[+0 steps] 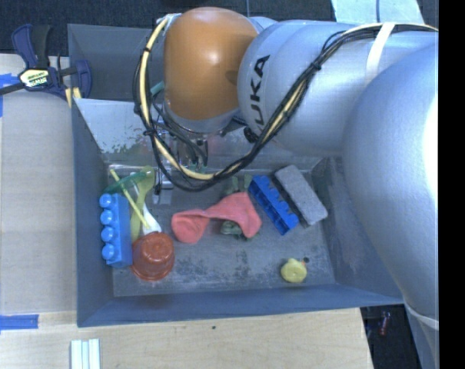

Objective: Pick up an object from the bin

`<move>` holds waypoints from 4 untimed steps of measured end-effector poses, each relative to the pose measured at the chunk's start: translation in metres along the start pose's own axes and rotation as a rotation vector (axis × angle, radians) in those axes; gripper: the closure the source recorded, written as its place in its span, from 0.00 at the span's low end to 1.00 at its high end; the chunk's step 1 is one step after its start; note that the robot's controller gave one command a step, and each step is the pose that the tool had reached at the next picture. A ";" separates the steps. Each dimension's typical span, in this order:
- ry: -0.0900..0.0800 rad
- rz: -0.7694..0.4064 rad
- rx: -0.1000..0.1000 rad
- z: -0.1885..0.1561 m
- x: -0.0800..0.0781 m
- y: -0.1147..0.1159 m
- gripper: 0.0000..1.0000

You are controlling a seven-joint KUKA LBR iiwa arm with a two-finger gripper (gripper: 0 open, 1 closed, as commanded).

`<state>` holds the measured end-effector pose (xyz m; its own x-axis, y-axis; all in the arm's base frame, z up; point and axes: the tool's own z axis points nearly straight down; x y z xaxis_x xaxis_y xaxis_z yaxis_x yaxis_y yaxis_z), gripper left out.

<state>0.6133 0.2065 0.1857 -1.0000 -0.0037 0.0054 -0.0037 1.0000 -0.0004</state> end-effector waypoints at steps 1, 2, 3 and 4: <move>-0.008 0.003 -0.001 -0.005 -0.002 -0.001 0.00; -0.011 -0.056 -0.002 0.075 0.012 -0.077 0.00; -0.010 -0.036 -0.003 0.081 0.019 -0.107 0.00; -0.008 -0.007 -0.001 0.081 0.025 -0.168 0.00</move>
Offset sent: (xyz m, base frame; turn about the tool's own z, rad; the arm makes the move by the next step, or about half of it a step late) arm -0.0202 -0.1152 -0.1157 -0.0792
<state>0.5890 0.0383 0.1049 -0.9999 -0.0111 -0.0030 -0.0111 0.9999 0.0003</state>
